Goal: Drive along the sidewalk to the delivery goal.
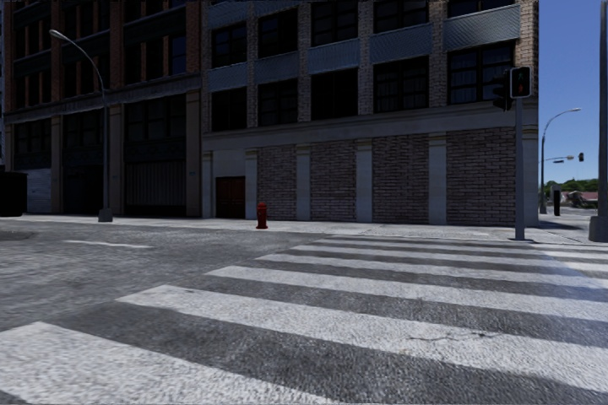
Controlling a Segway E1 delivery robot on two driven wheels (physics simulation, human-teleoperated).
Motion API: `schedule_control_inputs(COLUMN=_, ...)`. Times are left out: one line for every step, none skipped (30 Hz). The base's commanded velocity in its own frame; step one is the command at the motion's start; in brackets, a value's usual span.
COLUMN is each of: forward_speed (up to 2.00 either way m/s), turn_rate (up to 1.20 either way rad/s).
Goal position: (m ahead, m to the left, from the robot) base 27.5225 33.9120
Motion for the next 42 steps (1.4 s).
schedule_control_inputs(forward_speed=1.51, turn_rate=-0.38)
schedule_control_inputs(forward_speed=1.41, turn_rate=-0.38)
schedule_control_inputs(forward_speed=1.41, turn_rate=-0.38)
schedule_control_inputs(forward_speed=1.37, turn_rate=-0.38)
schedule_control_inputs(forward_speed=1.36, turn_rate=-0.38)
schedule_control_inputs(forward_speed=1.34, turn_rate=-0.38)
schedule_control_inputs(forward_speed=1.33, turn_rate=-0.38)
schedule_control_inputs(forward_speed=1.33, turn_rate=-0.38)
schedule_control_inputs(forward_speed=1.32, turn_rate=-0.38)
schedule_control_inputs(forward_speed=1.3, turn_rate=-0.38)
schedule_control_inputs(forward_speed=1.3, turn_rate=-0.38)
schedule_control_inputs(forward_speed=1.3, turn_rate=-0.38)
schedule_control_inputs(forward_speed=1.3, turn_rate=-0.38)
schedule_control_inputs(forward_speed=1.29, turn_rate=-0.38)
schedule_control_inputs(forward_speed=1.29, turn_rate=-0.38)
schedule_control_inputs(forward_speed=1.29, turn_rate=-0.38)
schedule_control_inputs(forward_speed=1.29, turn_rate=-0.38)
schedule_control_inputs(forward_speed=1.29, turn_rate=-0.38)
schedule_control_inputs(forward_speed=1.29, turn_rate=-0.38)
schedule_control_inputs(forward_speed=1.29, turn_rate=-0.38)
schedule_control_inputs(forward_speed=1.29, turn_rate=-0.38)
schedule_control_inputs(forward_speed=1.29, turn_rate=-0.38)
schedule_control_inputs(forward_speed=1.29, turn_rate=-0.38)
schedule_control_inputs(forward_speed=1.29, turn_rate=-0.38)
schedule_control_inputs(forward_speed=1.29, turn_rate=-0.38)
schedule_control_inputs(forward_speed=1.29, turn_rate=-0.38)
schedule_control_inputs(forward_speed=1.29, turn_rate=-0.38)
schedule_control_inputs(forward_speed=1.29, turn_rate=-0.38)
schedule_control_inputs(forward_speed=1.29, turn_rate=-0.38)
schedule_control_inputs(forward_speed=1.29, turn_rate=-0.38)
schedule_control_inputs(forward_speed=1.29, turn_rate=-0.38)
schedule_control_inputs(forward_speed=1.29, turn_rate=-0.38)
schedule_control_inputs(forward_speed=1.29, turn_rate=-0.38)
schedule_control_inputs(forward_speed=1.29, turn_rate=-0.38)
schedule_control_inputs(forward_speed=1.29, turn_rate=-0.38)
schedule_control_inputs(forward_speed=1.29, turn_rate=-0.38)
schedule_control_inputs(forward_speed=1.29, turn_rate=-0.38)
schedule_control_inputs(forward_speed=2.0, turn_rate=-0.36)
schedule_control_inputs(forward_speed=2.0, turn_rate=-0.36)
schedule_control_inputs(forward_speed=2.0, turn_rate=0.0)
schedule_control_inputs(forward_speed=2.0, turn_rate=0.0)
schedule_control_inputs(forward_speed=2.0, turn_rate=0.0)
